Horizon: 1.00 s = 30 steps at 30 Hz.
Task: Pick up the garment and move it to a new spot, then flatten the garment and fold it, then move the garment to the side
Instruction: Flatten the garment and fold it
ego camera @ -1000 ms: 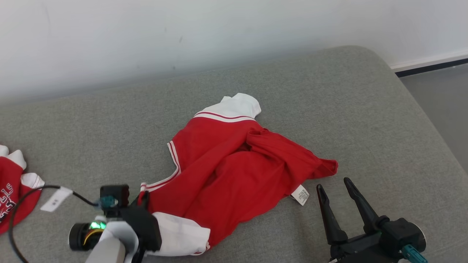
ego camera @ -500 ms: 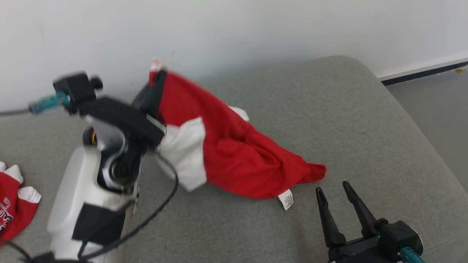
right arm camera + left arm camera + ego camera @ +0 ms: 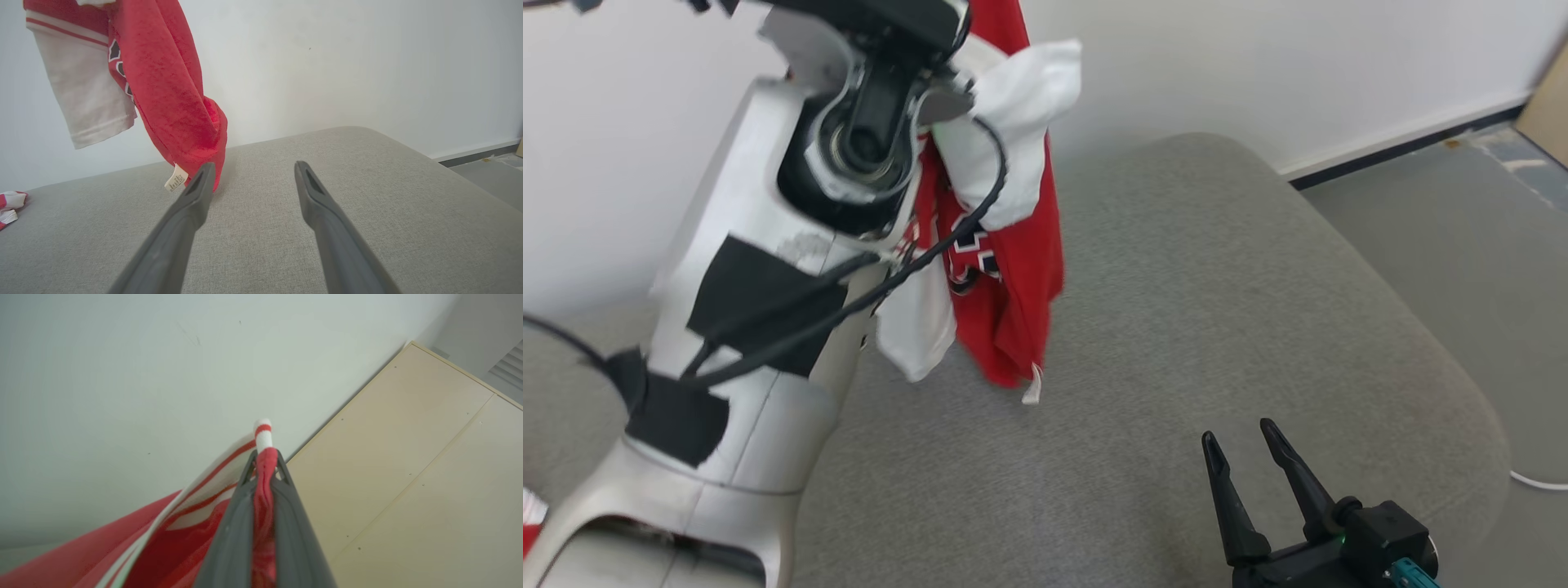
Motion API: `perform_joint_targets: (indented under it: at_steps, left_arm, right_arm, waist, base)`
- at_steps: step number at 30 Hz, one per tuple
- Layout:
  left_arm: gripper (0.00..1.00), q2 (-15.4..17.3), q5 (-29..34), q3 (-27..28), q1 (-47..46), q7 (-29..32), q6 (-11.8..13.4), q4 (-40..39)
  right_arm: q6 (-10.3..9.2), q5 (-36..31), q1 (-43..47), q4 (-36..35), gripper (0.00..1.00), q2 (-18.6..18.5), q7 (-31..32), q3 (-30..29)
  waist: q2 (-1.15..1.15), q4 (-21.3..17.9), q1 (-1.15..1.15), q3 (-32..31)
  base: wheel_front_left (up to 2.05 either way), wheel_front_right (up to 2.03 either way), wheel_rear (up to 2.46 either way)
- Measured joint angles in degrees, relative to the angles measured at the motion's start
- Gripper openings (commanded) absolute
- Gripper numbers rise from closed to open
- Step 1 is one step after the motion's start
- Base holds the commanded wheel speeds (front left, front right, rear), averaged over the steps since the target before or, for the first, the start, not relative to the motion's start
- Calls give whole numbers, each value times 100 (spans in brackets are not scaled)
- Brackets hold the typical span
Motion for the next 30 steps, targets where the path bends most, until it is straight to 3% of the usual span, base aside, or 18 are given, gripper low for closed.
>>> perform_joint_targets:
  at_steps: [3,9,14,20,30]
  left_arm:
    - [0,0,-1037,-664,-669,-371,-91,163]
    - [0,-21,-1862,-1407,-1177,-898,-390,487]
    - [0,-15,-2253,-1473,-1087,-1295,-482,1147]
    - [0,91,-2284,-1768,-143,-1112,-441,1946]
    - [0,1094,-1884,-2102,1257,-1237,-989,2867]
  right_arm:
    - [0,31,8,21,100,23,0,26]
    - [0,32,42,31,100,36,0,-45]
    - [0,22,69,7,100,63,0,-44]
    - [0,23,78,-41,100,85,-1,-69]
    - [0,24,-11,-59,100,124,-1,-13]
  waist:
    - [0,-229,0,-25]
    - [0,-367,0,-37]
    - [0,-226,0,-47]
    - [0,-41,0,-15]
    - [0,184,0,290]
  base:
    - [0,0,0]
    - [0,0,0]
    - [0,0,0]
    - [0,0,0]
    - [0,0,0]
